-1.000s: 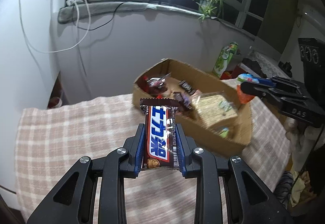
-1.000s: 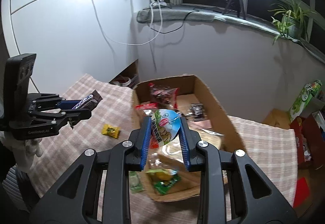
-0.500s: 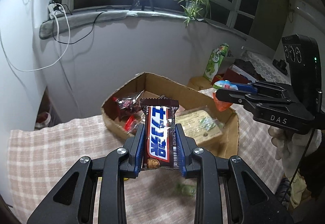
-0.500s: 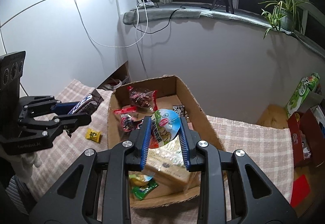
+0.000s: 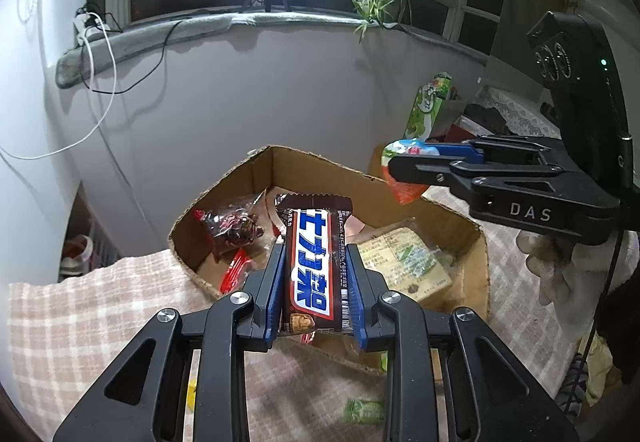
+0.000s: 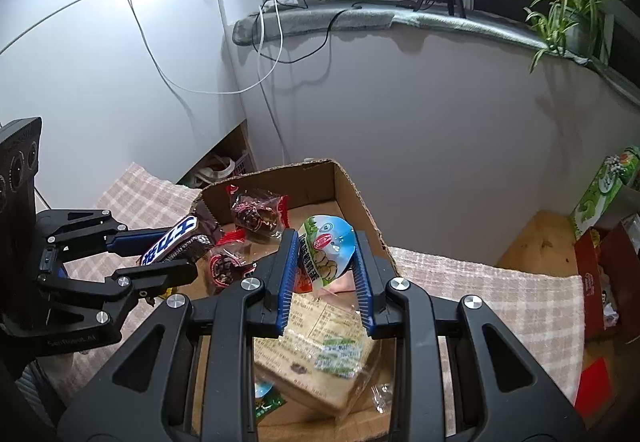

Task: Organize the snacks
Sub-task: 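Carry the chocolate bar and jelly cup over the box, then open both grippers to drop the chocolate bar and jelly cup into the box, then move the open left gripper to the yellow candy while the right gripper approaches the green candy, then grasp the yellow candy with the left gripper while the right gripper grasps the green candy, then carry the yellow candy and green candy over the box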

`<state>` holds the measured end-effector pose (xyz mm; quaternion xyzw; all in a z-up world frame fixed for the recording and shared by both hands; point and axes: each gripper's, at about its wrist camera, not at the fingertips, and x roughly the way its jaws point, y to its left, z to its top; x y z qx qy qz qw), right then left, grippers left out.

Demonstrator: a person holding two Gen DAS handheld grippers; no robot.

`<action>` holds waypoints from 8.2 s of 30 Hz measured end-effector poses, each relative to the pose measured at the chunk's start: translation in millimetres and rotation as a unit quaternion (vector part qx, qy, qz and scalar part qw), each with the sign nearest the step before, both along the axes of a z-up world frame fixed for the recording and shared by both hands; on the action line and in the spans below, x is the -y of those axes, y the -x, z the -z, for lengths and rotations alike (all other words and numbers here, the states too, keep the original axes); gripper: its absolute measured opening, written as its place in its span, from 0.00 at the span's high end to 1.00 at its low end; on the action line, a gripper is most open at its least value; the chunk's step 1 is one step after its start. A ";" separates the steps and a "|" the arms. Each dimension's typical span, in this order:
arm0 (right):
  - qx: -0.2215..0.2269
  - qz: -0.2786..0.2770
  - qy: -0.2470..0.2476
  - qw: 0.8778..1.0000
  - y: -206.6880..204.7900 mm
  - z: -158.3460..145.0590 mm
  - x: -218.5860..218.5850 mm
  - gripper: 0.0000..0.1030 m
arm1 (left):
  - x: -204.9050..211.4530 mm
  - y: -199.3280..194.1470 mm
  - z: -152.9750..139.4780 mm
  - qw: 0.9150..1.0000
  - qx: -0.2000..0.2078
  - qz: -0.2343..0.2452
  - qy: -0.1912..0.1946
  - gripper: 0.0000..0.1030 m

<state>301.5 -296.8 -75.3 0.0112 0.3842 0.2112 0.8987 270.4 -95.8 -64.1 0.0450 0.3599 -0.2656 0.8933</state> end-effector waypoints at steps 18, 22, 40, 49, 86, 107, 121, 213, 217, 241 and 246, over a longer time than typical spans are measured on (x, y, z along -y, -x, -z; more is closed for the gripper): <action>-0.032 -0.013 0.007 0.999 -21.4 26.8 -9.9 0.73 | 10.6 -15.5 14.6 1.000 -0.019 0.004 -0.008 0.74; -0.034 -0.012 0.006 0.999 -22.9 26.5 -9.3 0.73 | 11.4 -15.8 15.5 1.000 -0.019 0.002 -0.012 0.74; -0.009 0.014 0.020 1.000 -14.6 13.7 -5.6 0.32 | 14.6 -10.6 11.8 1.000 -0.010 0.003 -0.015 0.46; -0.004 0.017 0.013 1.000 4.1 2.4 -3.3 0.32 | 7.1 0.9 3.7 1.000 0.000 0.001 -0.014 0.46; -0.102 -0.033 -0.047 0.993 174.8 74.6 -74.1 0.52 | -121.5 34.7 34.3 0.996 -0.061 -0.062 0.021 0.47; -0.102 0.061 0.009 0.993 145.0 93.5 -103.5 0.53 | -124.9 0.6 64.5 0.995 -0.090 -0.002 0.041 0.47; -0.087 0.057 0.046 0.994 126.9 94.0 -133.5 0.38 | -100.6 7.7 68.7 0.996 -0.057 0.061 -0.033 0.47; -0.001 0.032 -0.045 0.998 161.0 18.6 -62.8 0.95 | -75.1 18.2 61.5 0.995 -0.051 0.009 -0.084 0.64; -0.004 0.031 -0.046 0.998 163.9 20.4 -59.0 0.95 | -65.4 9.6 80.0 0.992 -0.069 0.014 -0.108 0.64; 0.025 0.038 -0.051 0.998 156.2 -3.9 -29.0 0.95 | -76.4 15.7 25.6 0.999 -0.037 -0.013 -0.029 0.90; 0.043 0.044 -0.038 0.997 140.0 -17.0 -17.3 0.95 | -63.0 22.8 -0.6 1.000 -0.007 0.000 -0.020 0.91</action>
